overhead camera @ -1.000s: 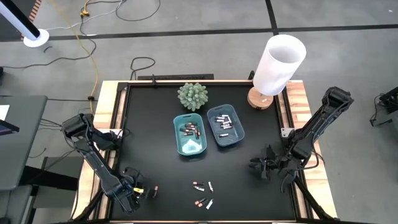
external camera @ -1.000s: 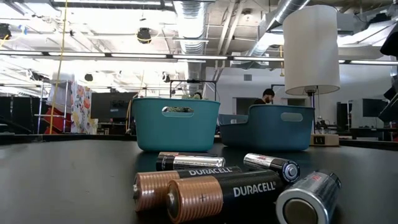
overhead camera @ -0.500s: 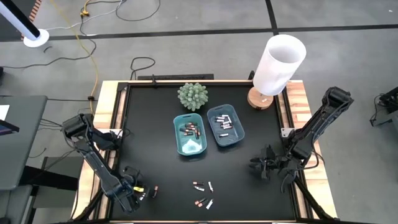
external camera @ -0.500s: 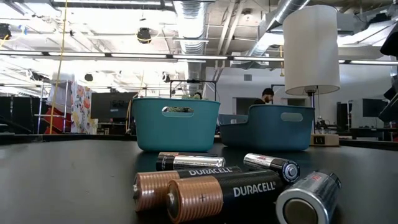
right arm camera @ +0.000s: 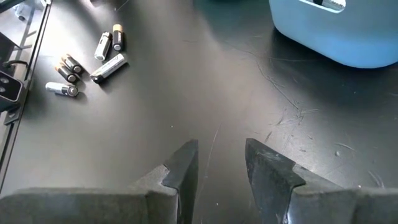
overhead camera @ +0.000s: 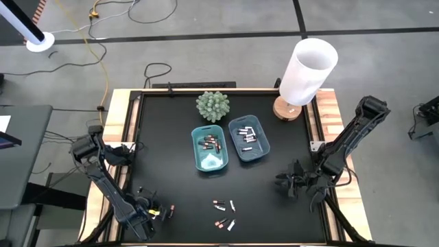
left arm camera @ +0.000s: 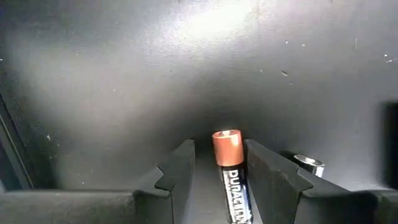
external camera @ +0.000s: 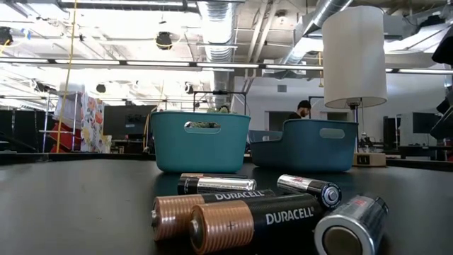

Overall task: Sort batteries
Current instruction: Put the black battery into the green bin, then put the white battery into the blue bin

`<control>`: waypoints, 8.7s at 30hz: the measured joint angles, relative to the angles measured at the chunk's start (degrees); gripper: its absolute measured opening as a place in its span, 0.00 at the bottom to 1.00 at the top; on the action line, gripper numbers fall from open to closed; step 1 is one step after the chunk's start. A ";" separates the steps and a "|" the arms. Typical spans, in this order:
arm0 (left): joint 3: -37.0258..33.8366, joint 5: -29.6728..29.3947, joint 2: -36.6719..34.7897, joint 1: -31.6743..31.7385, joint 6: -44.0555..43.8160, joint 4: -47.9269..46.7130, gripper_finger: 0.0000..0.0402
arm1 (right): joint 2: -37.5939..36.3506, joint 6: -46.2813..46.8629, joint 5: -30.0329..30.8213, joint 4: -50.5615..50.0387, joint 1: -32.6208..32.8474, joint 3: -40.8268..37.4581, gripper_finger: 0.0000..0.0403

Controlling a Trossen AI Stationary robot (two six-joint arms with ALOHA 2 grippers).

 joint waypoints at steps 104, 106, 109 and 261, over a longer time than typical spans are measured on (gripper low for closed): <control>33.33 -17.89 6.35 56.04 89.37 -4.78 0.42 | 0.00 -1.57 -0.20 -0.53 -2.91 0.00 0.37; 33.53 -20.38 5.90 53.95 84.86 -10.23 0.42 | 0.00 -1.60 -0.20 -0.58 -2.86 0.00 0.37; 33.52 -25.32 5.19 49.75 74.53 -19.67 0.42 | 0.00 -1.57 -0.20 -1.04 -2.49 0.00 0.37; 76.49 1.91 41.68 68.52 107.64 2.31 0.31 | 0.00 -4.57 -1.55 -1.58 -7.45 -0.02 0.37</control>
